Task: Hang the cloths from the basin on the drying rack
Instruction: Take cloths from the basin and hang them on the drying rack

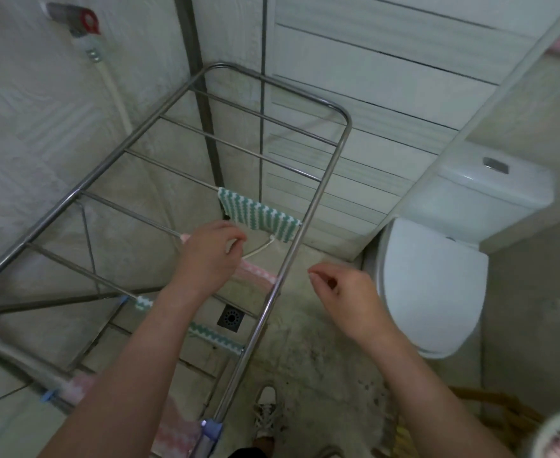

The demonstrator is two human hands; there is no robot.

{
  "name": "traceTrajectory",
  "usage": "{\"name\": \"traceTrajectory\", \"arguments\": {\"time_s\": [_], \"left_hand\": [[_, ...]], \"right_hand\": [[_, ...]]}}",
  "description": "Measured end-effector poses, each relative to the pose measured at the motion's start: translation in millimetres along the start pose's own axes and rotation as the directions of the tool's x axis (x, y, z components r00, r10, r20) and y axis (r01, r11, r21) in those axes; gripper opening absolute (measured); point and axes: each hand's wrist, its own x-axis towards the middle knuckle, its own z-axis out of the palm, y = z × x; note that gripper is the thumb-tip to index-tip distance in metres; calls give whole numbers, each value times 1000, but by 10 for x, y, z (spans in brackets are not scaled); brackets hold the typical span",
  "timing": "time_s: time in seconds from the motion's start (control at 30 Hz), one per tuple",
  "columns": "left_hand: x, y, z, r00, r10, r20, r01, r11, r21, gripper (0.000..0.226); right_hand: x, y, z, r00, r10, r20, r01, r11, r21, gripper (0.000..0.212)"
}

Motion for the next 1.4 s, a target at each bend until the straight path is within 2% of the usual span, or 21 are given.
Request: {"name": "traceTrajectory", "arguments": {"time_s": [0.07, 0.17, 0.27, 0.43, 0.47, 0.63, 0.73, 0.8, 0.87, 1.0, 1.07, 1.13, 1.2, 1.27, 1.3, 1.37, 1.4], "left_hand": [[-26, 294, 54, 999, 50, 9, -50, 996, -73, 17], [-95, 773, 268, 983, 154, 104, -139, 981, -136, 15], [-233, 1218, 492, 962, 198, 188, -156, 964, -213, 14], [-594, 2006, 917, 926, 260, 275, -215, 959, -182, 16], [-737, 2288, 1114, 895, 306, 325, -253, 948, -195, 14], [-1154, 2876, 1769, 779, 378, 501, -263, 921, -288, 15], [-1580, 3437, 2333, 644, 450, 618, -342, 893, -293, 16], [-1749, 3617, 2584, 587, 497, 639, -396, 865, -309, 20], [-1897, 3774, 2846, 544, 535, 646, -465, 833, -299, 22], [-2227, 4051, 3438, 371, 603, 706, -655, 709, -262, 28], [-2343, 4092, 3643, 318, 581, 749, -696, 679, -231, 32], [-2446, 4111, 3910, 289, 522, 802, -713, 676, -183, 37], [-2502, 4041, 4140, 334, 394, 856, -618, 777, -116, 51], [-2538, 4010, 4273, 415, 257, 873, -333, 936, -118, 58], [-2553, 4019, 4343, 444, 193, 875, -155, 978, -137, 57], [-2530, 4040, 4374, 512, 68, 856, 149, 975, -167, 62], [-2511, 4064, 4382, 544, 28, 839, 245, 950, -191, 67]], "right_hand": [[-137, 107, -132, 999, 39, -36, -38, 998, 47, 17], [-451, 336, -398, 988, 109, -106, -101, 992, 79, 18], [-744, 587, -619, 963, 199, -181, -174, 974, 145, 18], [-1285, 1030, -995, 919, 315, -236, -263, 937, 230, 14], [-1535, 1222, -1131, 896, 359, -263, -295, 921, 254, 13], [-2132, 1759, -1344, 823, 480, -303, -402, 870, 286, 17], [-2758, 2303, -1488, 731, 587, -348, -511, 809, 292, 11], [-3004, 2550, -1469, 691, 645, -327, -584, 764, 274, 13], [-3248, 2818, -1429, 643, 722, -255, -671, 692, 268, 22], [-3755, 3357, -1303, 546, 823, -157, -794, 568, 216, 48], [-3870, 3514, -1223, 515, 850, -115, -833, 527, 166, 61], [-3957, 3633, -1156, 480, 876, -54, -854, 480, 201, 69], [-3989, 3696, -1074, 463, 887, -8, -862, 452, 229, 73], [-4005, 3759, -1026, 438, 899, 5, -871, 423, 250, 74], [-4029, 3837, -995, 420, 908, -6, -866, 402, 297, 75], [-4026, 3905, -960, 376, 926, 27, -850, 332, 409, 69], [-4019, 3910, -950, 374, 925, 72, -841, 305, 447, 59]]}}
